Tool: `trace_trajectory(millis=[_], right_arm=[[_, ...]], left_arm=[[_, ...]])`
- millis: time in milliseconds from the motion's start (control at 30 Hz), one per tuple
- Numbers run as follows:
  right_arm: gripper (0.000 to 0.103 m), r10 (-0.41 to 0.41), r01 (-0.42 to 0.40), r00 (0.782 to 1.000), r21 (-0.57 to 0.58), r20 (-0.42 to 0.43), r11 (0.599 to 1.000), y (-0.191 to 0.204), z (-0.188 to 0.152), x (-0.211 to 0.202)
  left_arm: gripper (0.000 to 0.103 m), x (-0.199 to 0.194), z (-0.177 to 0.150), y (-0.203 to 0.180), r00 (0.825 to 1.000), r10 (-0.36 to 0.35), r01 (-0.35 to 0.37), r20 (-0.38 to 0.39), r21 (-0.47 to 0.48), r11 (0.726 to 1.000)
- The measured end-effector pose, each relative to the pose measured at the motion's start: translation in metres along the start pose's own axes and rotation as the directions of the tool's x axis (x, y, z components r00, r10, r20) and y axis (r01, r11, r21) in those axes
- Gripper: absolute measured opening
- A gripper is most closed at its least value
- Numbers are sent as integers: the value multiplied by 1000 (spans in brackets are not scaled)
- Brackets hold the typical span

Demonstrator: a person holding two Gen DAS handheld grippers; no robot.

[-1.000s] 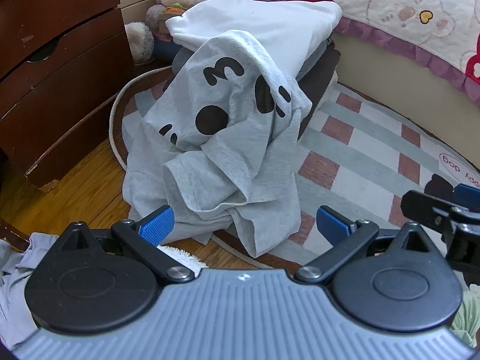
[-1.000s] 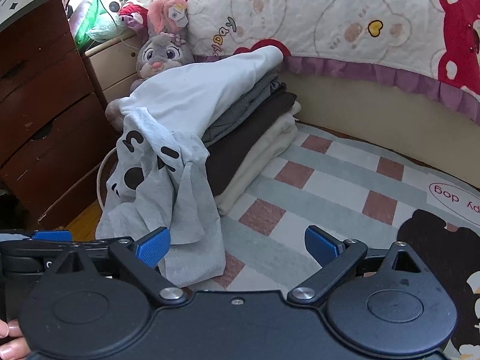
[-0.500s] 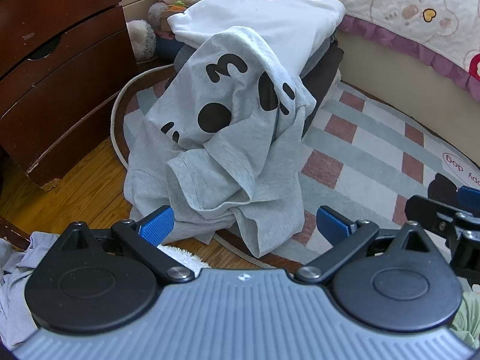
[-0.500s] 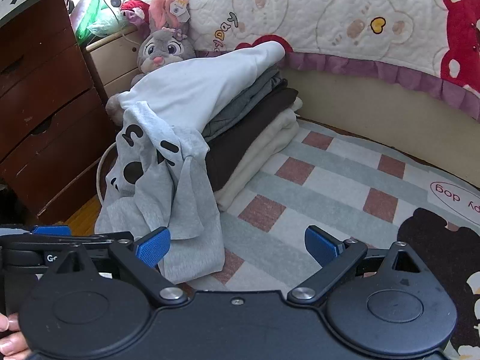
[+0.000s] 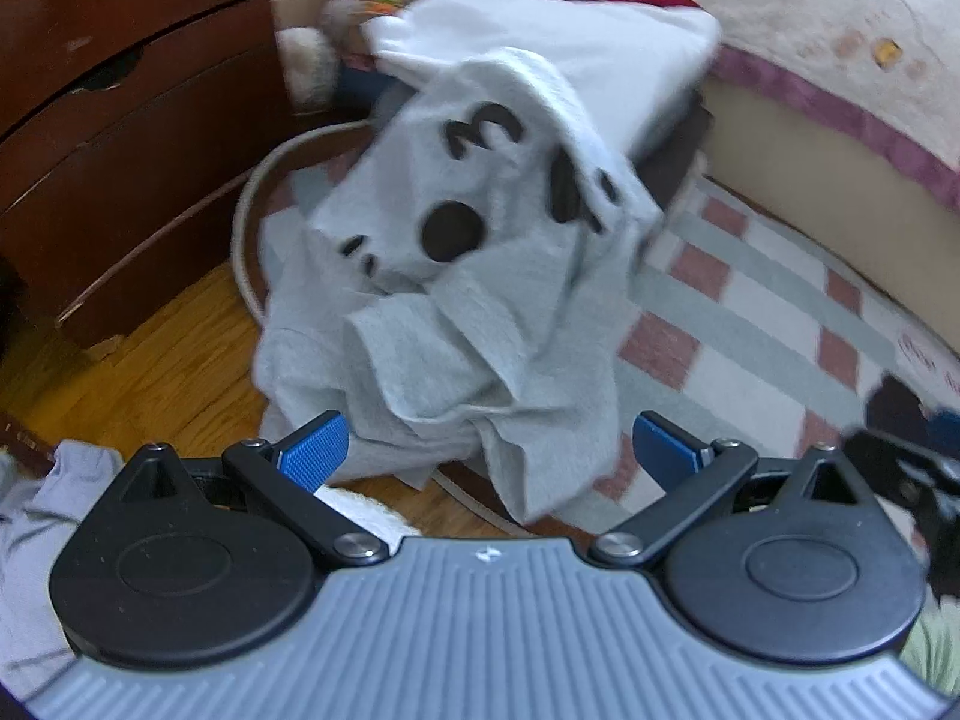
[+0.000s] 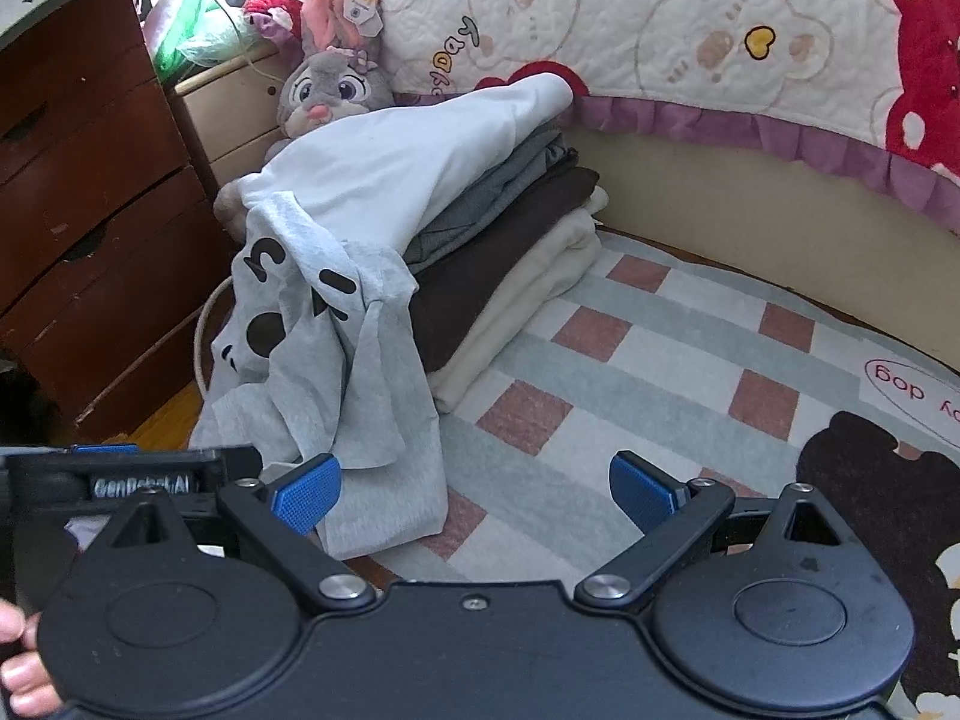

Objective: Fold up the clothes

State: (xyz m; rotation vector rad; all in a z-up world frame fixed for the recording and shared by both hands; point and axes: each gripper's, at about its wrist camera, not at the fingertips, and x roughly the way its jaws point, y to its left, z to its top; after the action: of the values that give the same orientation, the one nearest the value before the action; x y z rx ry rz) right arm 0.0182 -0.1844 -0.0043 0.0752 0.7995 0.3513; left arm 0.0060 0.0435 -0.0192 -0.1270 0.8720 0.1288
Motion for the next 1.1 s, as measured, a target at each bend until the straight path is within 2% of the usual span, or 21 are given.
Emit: trace_trajectory(millis=[133, 233, 333, 367, 400, 467, 533, 600, 633, 700, 800, 833, 867, 900, 1000, 1033, 1100], right_arm=[[98, 41, -41, 999, -6, 34, 999, -13, -4, 1], [94, 45, -42, 997, -49, 65, 998, -21, -7, 7], [79, 99, -90, 992, -126, 73, 988, -23, -6, 19], [69, 124, -113, 990, -154, 67, 982, -23, -5, 24], [63, 149, -136, 987, -183, 61, 974, -23, -4, 29], [57, 190, -175, 981, -216, 50, 961, -24, -2, 41], [56, 216, -198, 974, -219, 62, 955, -26, 0, 53], [57, 241, -214, 964, -211, 109, 954, -31, -2, 61], [58, 251, -222, 959, -203, 131, 954, -34, -3, 65], [65, 230, -206, 965, -178, 125, 962, -36, -5, 71], [68, 206, -186, 974, -199, 89, 962, -37, -10, 80], [68, 198, -178, 977, -211, 78, 961, -36, -10, 84], [69, 190, -171, 980, -222, 66, 960, -35, -11, 88], [69, 180, -165, 982, -217, 51, 962, -35, -11, 93], [71, 186, -179, 982, -145, 39, 973, -41, -11, 100], [71, 187, -182, 982, -120, 37, 976, -43, -12, 102], [71, 182, -179, 983, -99, 26, 979, -45, -14, 105]], left_arm=[[103, 2, 1, 5, 992, 40, -38, 122, -15, 999], [103, 14, 12, 1, 989, 24, -31, 148, 49, 998], [98, 33, 28, -1, 995, -30, 18, 99, 121, 993], [93, 39, 34, 3, 994, -63, 52, 88, 118, 992], [89, 44, 39, 8, 992, -99, 90, 83, 104, 990], [74, 55, 48, 15, 991, -117, 110, 64, 104, 988], [69, 64, 50, 16, 992, -113, 104, 55, 149, 983], [68, 72, 48, 14, 991, -122, 108, 54, 213, 971], [68, 75, 46, 13, 990, -129, 112, 53, 246, 963], [71, 84, 43, 10, 989, -140, 120, 45, 302, 946], [76, 103, 43, 6, 987, -162, 150, 11, 312, 938], [83, 109, 45, 5, 985, -175, 167, -1, 306, 937], [97, 115, 47, 3, 982, -186, 181, -14, 299, 937], [103, 123, 48, 0, 981, -191, 193, -35, 296, 935], [103, 147, 50, -10, 977, -186, 208, -102, 300, 931], [101, 152, 48, -12, 979, -177, 199, -98, 300, 933], [65, 155, 43, -14, 991, -128, 131, -32, 315, 940]])
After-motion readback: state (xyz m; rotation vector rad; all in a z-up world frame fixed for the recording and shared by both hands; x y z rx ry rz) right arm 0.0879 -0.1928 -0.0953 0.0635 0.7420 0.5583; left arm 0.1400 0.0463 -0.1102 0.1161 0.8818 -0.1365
